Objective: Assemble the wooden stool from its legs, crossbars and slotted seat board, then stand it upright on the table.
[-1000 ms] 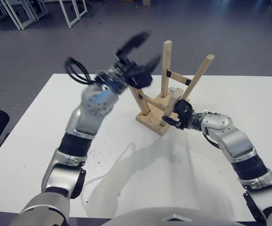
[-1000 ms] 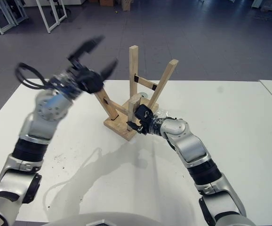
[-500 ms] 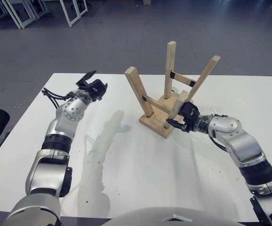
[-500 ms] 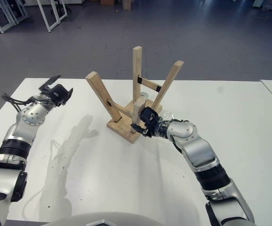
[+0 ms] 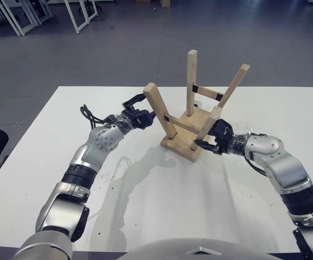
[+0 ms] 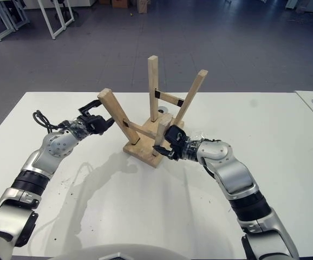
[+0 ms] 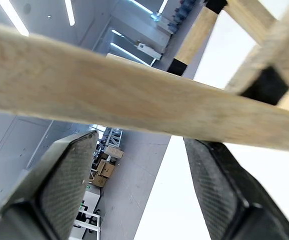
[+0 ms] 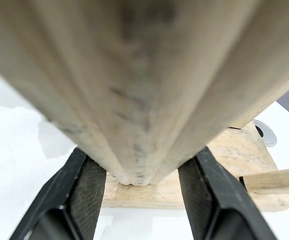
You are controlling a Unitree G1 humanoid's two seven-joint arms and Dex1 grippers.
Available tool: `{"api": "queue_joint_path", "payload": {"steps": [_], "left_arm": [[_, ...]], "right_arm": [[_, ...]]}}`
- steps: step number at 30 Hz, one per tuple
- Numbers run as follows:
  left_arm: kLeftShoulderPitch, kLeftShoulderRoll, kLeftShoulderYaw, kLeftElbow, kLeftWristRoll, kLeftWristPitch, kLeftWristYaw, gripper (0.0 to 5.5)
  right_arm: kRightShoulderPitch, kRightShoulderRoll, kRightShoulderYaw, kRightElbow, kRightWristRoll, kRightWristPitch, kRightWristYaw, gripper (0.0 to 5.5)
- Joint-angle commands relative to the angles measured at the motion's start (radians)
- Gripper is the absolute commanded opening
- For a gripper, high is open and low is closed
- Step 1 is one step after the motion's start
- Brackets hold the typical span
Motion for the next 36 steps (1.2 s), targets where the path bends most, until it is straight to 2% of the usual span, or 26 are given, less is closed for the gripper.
{"api": "queue_joint_path", "payload": {"steps": [1,4,9,17,18,22,25,30,31,34,36], "left_arm": [[0.030,0.020,0.030,0.025,-0.012,-0.012,0.014,3.19],[0.104,0.067,0.121,0.005,-0.058,0.033,0.043,3.19],[0.182,0.085,0.206,-0.046,-0.111,0.087,0.055,3.19],[0.214,0.077,0.223,-0.096,-0.119,0.124,0.052,3.19],[0.217,0.077,0.224,-0.101,-0.120,0.128,0.053,3.19],[0.221,0.078,0.225,-0.106,-0.121,0.132,0.055,3.19],[0.229,0.089,0.233,-0.108,-0.124,0.130,0.053,3.19],[0.261,0.114,0.278,-0.141,-0.138,0.135,0.049,3.19],[0.264,0.114,0.286,-0.150,-0.141,0.137,0.052,3.19],[0.248,0.101,0.324,-0.214,-0.170,0.136,0.072,3.19],[0.184,0.093,0.363,-0.300,-0.214,0.163,0.076,3.19]], "right_arm": [[0.058,-0.008,0.089,0.091,-0.073,0.085,-0.002,2.03],[0.057,-0.001,0.074,0.070,-0.069,0.072,-0.023,2.03],[0.024,0.038,0.016,-0.033,-0.021,0.091,-0.064,2.03],[-0.053,0.106,-0.041,-0.131,0.004,0.172,-0.121,2.03],[-0.056,0.109,-0.043,-0.138,0.003,0.176,-0.124,2.39],[-0.042,0.095,-0.034,-0.160,-0.007,0.199,-0.119,3.14],[0.015,0.001,-0.010,-0.208,-0.005,0.266,-0.062,3.72],[0.090,-0.116,-0.086,-0.205,-0.013,0.281,-0.028,3.77],[0.079,-0.111,-0.105,-0.183,-0.021,0.267,-0.043,3.77],[-0.001,0.004,-0.166,-0.104,-0.023,0.218,-0.142,3.77],[-0.049,0.074,-0.154,-0.086,-0.019,0.210,-0.174,3.77]]}}
